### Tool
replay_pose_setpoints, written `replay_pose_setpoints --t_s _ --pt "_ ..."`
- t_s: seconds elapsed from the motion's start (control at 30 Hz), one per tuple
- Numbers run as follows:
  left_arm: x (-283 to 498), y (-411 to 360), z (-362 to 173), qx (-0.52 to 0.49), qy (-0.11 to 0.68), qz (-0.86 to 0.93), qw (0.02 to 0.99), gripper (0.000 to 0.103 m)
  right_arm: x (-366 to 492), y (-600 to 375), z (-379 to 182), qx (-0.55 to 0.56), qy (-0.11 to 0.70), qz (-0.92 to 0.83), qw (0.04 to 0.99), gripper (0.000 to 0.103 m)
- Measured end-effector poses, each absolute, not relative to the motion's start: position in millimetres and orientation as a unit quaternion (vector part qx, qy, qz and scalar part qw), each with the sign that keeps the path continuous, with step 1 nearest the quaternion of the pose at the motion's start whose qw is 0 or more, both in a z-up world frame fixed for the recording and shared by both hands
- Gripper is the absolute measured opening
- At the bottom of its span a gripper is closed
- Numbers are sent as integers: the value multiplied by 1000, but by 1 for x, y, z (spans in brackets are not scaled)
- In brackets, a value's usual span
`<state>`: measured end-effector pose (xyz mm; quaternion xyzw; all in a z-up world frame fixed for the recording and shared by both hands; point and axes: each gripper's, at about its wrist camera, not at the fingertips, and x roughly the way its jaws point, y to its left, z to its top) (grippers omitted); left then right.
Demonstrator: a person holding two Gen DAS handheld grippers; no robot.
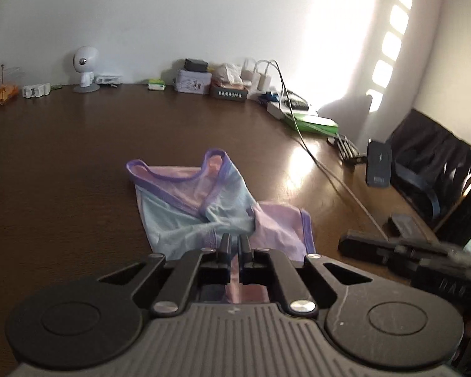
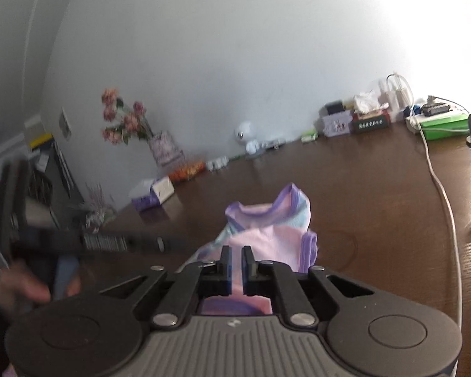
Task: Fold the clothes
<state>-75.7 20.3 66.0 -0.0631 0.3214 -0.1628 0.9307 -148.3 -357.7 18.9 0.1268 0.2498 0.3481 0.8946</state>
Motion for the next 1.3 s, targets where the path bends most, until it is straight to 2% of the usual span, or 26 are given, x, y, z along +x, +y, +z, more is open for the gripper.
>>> replay_pose_setpoints --t_s 0.07,0.13,0.27,0.33,0.4,0.5,0.53,0.6,0.63,0.77,0.87,1.17,1.3 --pt "-76 22 77 -77 306 -166 934 4 -148 -353 14 108 263 347 894 26" --pt "-76 19 80 -72 308 -167 934 7 -149 -350 10 88 273 348 892 34" --pt "-78 19 73 -61 326 -159 930 15 -148 -344 2 62 290 352 888 40" --pt "-80 20 69 -60 334 -157 927 34 -147 -344 1 54 292 353 887 42" --pt "-83 22 67 -54 339 -156 926 43 -146 -341 -1 43 296 356 885 45" --pt "-86 22 63 -44 349 -159 922 43 -143 -334 -5 22 305 361 881 46" --pt "-87 23 62 -44 352 -160 921 46 -142 -333 -6 18 305 360 881 45" --pt "-89 23 58 -43 361 -170 916 49 -139 -333 -5 24 307 354 883 20" --pt "-90 23 56 -41 364 -172 914 49 -138 -333 -5 28 308 351 884 3" --pt "-96 19 47 -24 376 -188 907 52 -137 -352 8 80 272 333 899 1" --pt "-93 12 39 -17 390 -189 901 61 -135 -364 19 116 251 328 903 1" --pt "-91 -4 28 22 413 -185 891 62 -138 -382 28 191 203 320 905 1" --pt "-95 -9 27 39 412 -189 891 62 -131 -385 24 209 216 305 904 1"
